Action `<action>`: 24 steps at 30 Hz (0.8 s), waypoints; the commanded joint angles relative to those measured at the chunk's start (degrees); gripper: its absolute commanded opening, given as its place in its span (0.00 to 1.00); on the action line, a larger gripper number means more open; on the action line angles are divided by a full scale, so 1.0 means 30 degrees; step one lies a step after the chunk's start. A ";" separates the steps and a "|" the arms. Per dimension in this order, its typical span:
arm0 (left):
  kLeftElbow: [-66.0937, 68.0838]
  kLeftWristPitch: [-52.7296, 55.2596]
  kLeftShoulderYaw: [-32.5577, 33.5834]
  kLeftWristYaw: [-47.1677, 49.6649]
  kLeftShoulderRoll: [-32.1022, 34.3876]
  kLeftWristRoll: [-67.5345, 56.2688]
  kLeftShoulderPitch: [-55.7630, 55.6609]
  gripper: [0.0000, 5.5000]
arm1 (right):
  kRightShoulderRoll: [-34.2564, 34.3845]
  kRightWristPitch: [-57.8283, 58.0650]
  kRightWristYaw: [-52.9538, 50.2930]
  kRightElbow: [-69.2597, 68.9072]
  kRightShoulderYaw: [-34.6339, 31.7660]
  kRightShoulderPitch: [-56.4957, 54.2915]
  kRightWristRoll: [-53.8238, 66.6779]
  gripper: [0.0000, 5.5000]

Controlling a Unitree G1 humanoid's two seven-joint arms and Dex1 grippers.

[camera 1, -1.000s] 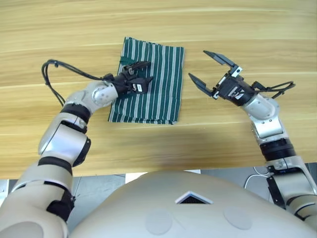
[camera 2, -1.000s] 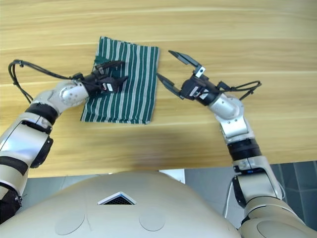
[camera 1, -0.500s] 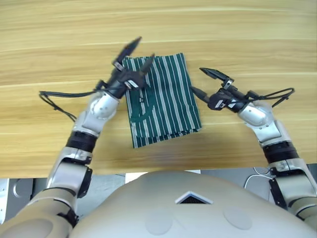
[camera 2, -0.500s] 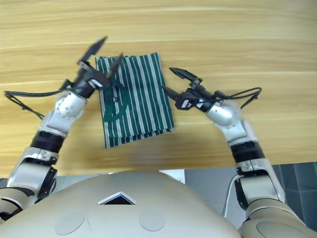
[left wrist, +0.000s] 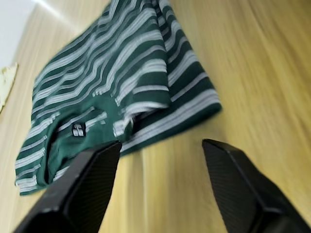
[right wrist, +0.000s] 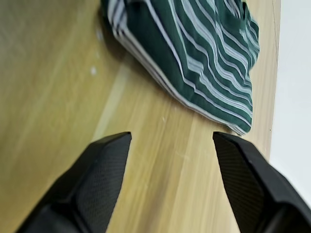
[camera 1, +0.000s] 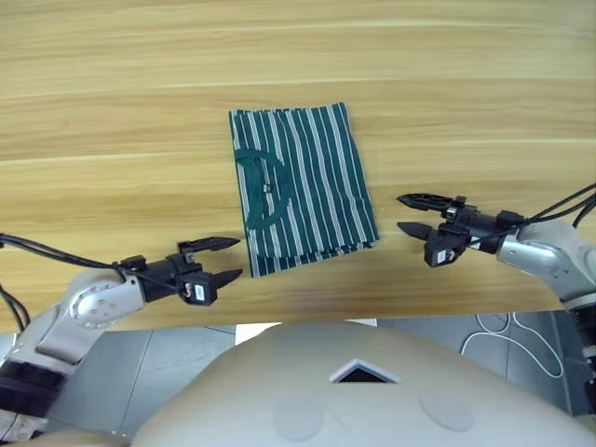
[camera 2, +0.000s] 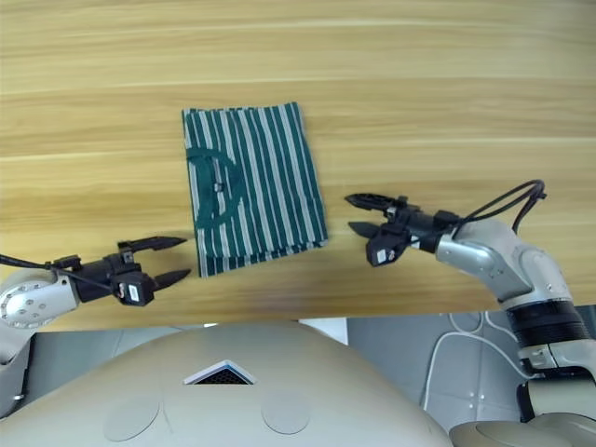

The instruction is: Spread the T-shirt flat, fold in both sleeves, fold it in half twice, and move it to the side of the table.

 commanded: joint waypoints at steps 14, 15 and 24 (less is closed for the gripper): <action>0.2959 -0.0827 -0.4225 -0.1573 -0.1635 0.1818 -0.3223 0.59 | 0.0798 -0.0377 0.1982 0.0136 0.3426 -0.1696 0.0802 0.57; 0.3042 -0.0837 -0.4267 -0.1487 -0.1583 0.1875 -0.3220 0.59 | 0.0931 -0.0424 0.1990 0.0375 0.3554 -0.1903 0.0756 0.57; 0.4958 -0.1388 -0.4558 -0.1136 -0.1710 0.2039 -0.4104 0.30 | 0.1612 -0.1009 0.1587 0.1766 0.3977 -0.2940 0.0886 0.37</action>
